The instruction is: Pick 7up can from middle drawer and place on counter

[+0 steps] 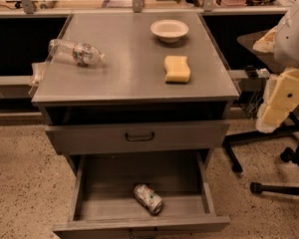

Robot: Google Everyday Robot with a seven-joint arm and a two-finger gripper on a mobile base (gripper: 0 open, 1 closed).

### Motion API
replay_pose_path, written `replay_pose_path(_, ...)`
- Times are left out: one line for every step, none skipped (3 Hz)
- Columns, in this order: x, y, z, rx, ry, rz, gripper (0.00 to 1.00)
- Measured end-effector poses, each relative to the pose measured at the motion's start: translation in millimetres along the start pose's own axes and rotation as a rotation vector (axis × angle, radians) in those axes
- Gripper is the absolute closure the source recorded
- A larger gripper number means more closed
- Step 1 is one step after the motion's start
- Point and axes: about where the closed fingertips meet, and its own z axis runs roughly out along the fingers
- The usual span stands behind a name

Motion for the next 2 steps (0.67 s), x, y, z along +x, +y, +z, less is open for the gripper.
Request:
replay_pose_path(0,0,0,0.000,0.000,0.000,0.00)
replay_pose_path(-13,10,36,-0.043,0.004,-0.017,0.00)
